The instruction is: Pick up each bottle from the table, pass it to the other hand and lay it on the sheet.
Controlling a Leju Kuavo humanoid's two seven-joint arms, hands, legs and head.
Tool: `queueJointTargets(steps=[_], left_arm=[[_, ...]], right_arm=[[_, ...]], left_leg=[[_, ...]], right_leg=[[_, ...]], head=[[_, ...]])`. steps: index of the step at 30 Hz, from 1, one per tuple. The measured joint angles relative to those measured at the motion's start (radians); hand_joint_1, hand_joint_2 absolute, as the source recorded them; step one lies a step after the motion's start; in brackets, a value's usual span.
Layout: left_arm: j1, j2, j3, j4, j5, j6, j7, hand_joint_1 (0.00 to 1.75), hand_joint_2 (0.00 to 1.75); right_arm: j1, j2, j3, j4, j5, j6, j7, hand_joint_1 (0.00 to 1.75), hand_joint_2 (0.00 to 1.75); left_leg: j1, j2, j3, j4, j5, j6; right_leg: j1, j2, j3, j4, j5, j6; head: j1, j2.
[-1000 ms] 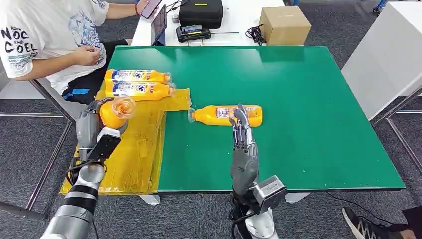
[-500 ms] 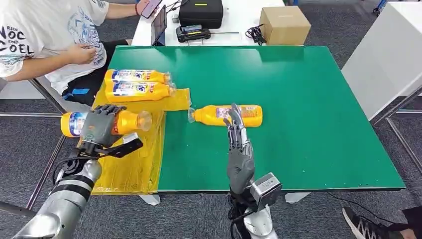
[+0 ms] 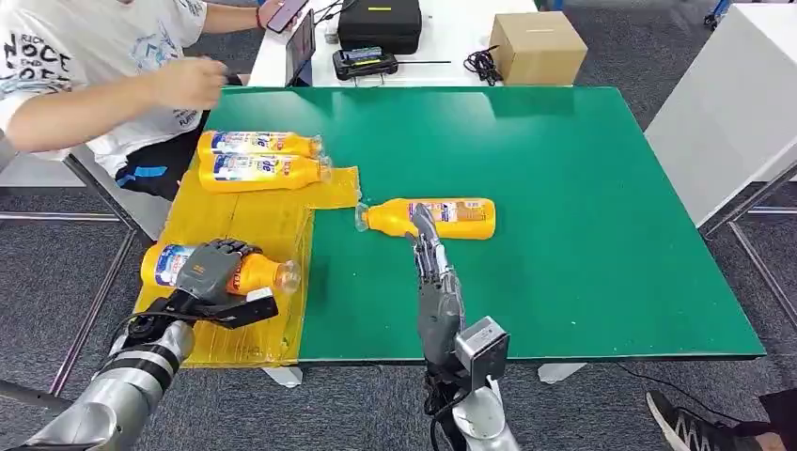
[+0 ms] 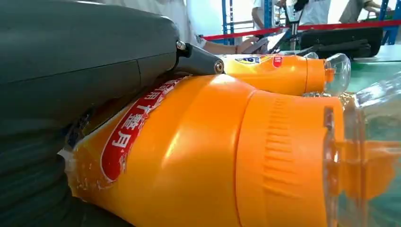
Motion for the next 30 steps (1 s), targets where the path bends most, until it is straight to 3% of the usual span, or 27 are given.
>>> queueJointTargets(steps=[6, 8, 9, 10, 16, 30], left_arm=[[-0.004, 0.0, -0.016, 0.0, 0.034, -0.078, -0.015, 1.69, 1.75], [-0.01, 0.001, -0.019, 0.0, 0.036, -0.11, -0.017, 0.8, 1.75], [-0.014, 0.002, -0.023, 0.0, 0.041, -0.136, -0.018, 0.21, 1.75], [-0.018, 0.004, -0.03, 0.0, 0.045, -0.168, -0.018, 0.03, 1.75], [-0.039, 0.013, -0.061, 0.006, 0.074, -0.315, -0.009, 0.0, 1.75], [-0.062, 0.015, -0.091, 0.031, 0.14, -0.417, 0.002, 0.0, 1.75]], right_arm=[[-0.002, 0.005, 0.002, 0.012, 0.009, -0.007, 0.007, 0.0, 0.0], [-0.003, 0.006, 0.003, 0.016, 0.017, -0.01, 0.008, 0.0, 0.0], [-0.006, 0.006, 0.004, 0.019, 0.029, -0.018, 0.009, 0.0, 0.0], [-0.008, 0.006, 0.006, 0.021, 0.039, -0.022, 0.012, 0.0, 0.0], [-0.013, 0.012, 0.01, 0.039, 0.052, -0.034, 0.024, 0.0, 0.0], [-0.024, 0.014, 0.017, 0.071, 0.056, -0.043, 0.031, 0.0, 0.0]], left_leg=[[0.0, 0.0, 0.0, 0.0, 0.0, 0.0], [0.0, 0.0, 0.0, 0.0, 0.0, 0.0], [0.0, 0.0, 0.0, 0.0, 0.0, 0.0], [0.0, 0.0, 0.0, 0.0, 0.0, 0.0], [0.0, -0.001, 0.001, 0.0, 0.0, 0.0], [0.0, -0.001, 0.008, 0.0, 0.0, 0.0]], right_leg=[[0.0, 0.0, 0.0, 0.0, 0.0, 0.0], [0.0, 0.0, 0.0, 0.0, 0.0, 0.0], [0.0, 0.0, 0.0, 0.0, 0.0, 0.0], [0.0, 0.0, 0.0, 0.0, 0.0, 0.0], [0.0, 0.0, 0.002, 0.0, 0.0, 0.0], [0.0, 0.0, 0.009, 0.0, 0.0, 0.0]], head=[[0.0, 0.0], [0.0, 0.0], [0.0, 0.0], [0.0, 0.0], [0.0, 0.0], [0.0, 0.0]])
